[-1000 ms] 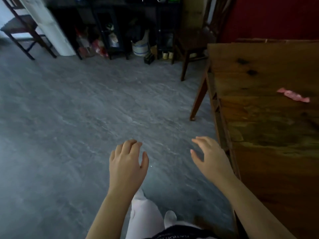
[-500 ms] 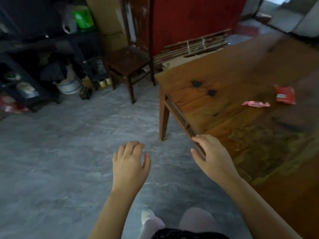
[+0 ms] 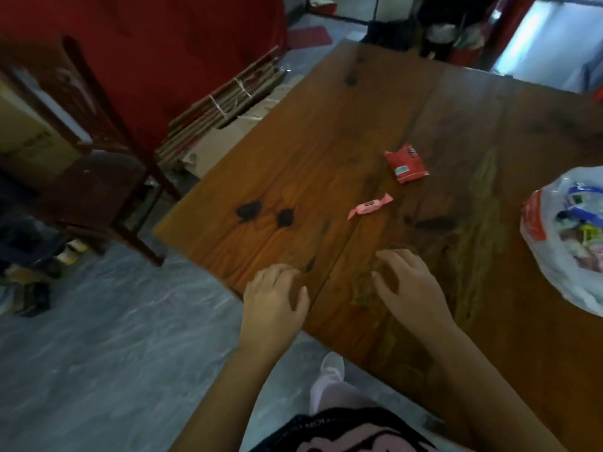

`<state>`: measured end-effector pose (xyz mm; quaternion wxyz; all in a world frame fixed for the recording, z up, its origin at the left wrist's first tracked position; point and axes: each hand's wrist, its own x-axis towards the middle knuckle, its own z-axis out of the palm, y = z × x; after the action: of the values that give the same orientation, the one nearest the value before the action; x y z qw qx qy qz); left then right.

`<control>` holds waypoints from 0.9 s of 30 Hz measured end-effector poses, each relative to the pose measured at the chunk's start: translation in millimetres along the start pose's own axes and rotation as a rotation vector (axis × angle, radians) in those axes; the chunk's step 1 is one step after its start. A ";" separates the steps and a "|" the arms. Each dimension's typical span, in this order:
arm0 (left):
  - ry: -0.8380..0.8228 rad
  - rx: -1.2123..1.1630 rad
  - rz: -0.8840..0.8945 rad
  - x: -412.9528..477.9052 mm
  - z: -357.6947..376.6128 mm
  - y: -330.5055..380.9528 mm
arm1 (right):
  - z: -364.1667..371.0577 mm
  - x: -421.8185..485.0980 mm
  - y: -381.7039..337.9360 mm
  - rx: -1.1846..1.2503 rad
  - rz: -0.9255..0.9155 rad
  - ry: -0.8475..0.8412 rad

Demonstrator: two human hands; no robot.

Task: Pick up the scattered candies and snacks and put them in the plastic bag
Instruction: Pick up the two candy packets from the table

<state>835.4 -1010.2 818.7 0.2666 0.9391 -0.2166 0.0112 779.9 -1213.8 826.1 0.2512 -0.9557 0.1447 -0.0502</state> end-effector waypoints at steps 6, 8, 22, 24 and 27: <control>-0.118 -0.011 0.109 82.4 34.6 25.8 | -13.8 39.4 44.8 0.019 0.102 0.061; -0.166 -0.008 0.133 102.2 46.1 33.2 | -14.9 45.2 53.5 0.035 0.145 0.077; -0.397 -0.030 0.085 206.9 136.4 48.3 | -13.2 91.5 71.4 -0.009 0.405 0.124; -0.395 -0.057 0.128 213.7 139.1 45.0 | -9.4 103.6 70.9 -0.022 0.415 0.118; -0.398 -0.106 0.184 224.0 138.0 39.0 | -4.4 126.3 72.2 -0.038 0.408 0.094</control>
<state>1009.2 -1199.6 750.2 0.2656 0.8836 -0.3500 -0.1616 881.5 -1314.0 797.1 0.2313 -0.9078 0.3475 -0.0400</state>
